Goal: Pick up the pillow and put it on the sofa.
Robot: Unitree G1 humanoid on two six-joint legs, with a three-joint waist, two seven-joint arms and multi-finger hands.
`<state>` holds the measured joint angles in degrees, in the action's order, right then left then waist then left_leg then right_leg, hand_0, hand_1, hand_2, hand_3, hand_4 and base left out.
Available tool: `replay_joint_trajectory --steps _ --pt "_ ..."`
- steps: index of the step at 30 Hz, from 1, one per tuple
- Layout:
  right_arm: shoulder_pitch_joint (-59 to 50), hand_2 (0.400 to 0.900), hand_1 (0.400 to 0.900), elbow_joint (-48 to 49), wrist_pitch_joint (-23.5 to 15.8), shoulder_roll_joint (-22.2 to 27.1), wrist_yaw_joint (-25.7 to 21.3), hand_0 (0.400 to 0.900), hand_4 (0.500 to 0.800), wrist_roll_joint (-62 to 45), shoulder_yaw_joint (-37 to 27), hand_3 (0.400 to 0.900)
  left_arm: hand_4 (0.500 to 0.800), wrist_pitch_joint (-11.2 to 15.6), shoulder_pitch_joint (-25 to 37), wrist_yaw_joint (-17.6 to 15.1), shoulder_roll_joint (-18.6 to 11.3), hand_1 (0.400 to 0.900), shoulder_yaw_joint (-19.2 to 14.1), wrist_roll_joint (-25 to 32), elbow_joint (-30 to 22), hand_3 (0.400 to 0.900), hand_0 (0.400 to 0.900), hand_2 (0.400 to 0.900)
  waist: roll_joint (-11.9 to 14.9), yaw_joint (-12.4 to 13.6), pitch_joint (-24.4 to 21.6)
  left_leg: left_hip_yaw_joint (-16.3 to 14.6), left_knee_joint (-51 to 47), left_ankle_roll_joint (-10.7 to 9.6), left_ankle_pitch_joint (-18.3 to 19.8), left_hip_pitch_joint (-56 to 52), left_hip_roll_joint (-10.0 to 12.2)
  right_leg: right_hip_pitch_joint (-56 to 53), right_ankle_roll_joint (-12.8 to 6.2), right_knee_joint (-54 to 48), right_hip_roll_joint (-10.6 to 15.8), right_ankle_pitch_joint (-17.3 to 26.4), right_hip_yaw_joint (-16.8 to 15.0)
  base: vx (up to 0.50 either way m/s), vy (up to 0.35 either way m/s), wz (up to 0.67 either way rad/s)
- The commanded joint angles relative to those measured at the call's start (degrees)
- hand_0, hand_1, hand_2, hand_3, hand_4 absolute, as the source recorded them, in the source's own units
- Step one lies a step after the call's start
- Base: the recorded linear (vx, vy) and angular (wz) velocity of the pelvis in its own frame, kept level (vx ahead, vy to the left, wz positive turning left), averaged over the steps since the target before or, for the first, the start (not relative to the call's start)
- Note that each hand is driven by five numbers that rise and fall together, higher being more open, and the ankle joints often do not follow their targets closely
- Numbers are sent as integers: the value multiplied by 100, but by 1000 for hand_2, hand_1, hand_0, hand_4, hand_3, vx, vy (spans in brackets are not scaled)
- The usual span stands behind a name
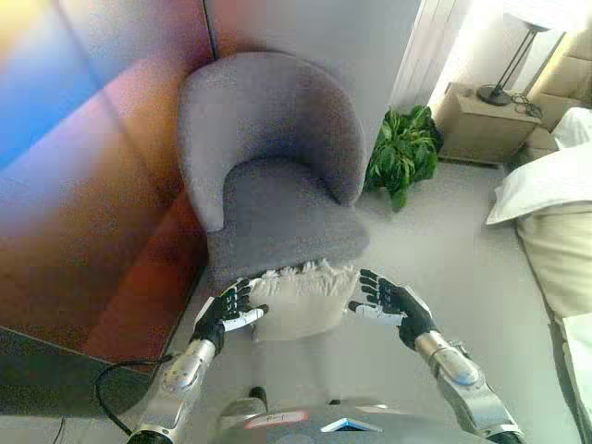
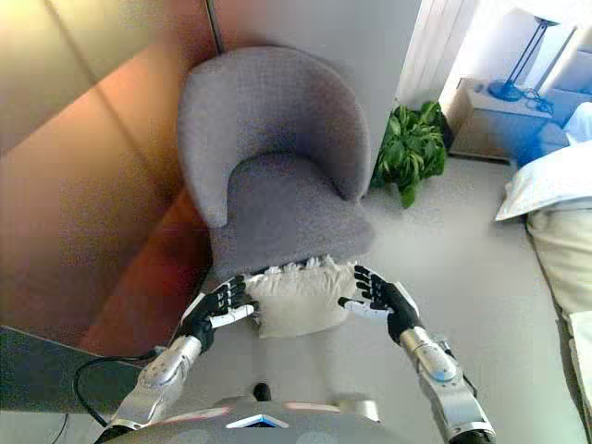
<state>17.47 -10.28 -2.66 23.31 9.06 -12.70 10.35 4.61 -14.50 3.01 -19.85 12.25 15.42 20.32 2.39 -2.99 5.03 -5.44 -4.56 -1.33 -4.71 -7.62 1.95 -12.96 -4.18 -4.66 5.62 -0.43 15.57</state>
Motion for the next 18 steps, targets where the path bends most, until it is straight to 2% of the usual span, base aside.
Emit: replay_joint_trajectory --steps 1,18 --pt "-298 900 900 400 -428 55 -31 900 800 -70 -77 900 800 426 349 -38 -155 900 -115 -168 -158 900 900 900 137 -3 -173 3 513 -140 450 323 208 326 -177 134 49 4 -193 0 0 0" --pt "-252 900 900 514 -457 66 -33 900 800 -135 -159 900 800 414 411 17 -174 900 -45 -47 -173 900 900 900 94 -45 -61 21 604 -196 432 407 281 383 -123 201 -22 -56 -169 -3 -16 1"
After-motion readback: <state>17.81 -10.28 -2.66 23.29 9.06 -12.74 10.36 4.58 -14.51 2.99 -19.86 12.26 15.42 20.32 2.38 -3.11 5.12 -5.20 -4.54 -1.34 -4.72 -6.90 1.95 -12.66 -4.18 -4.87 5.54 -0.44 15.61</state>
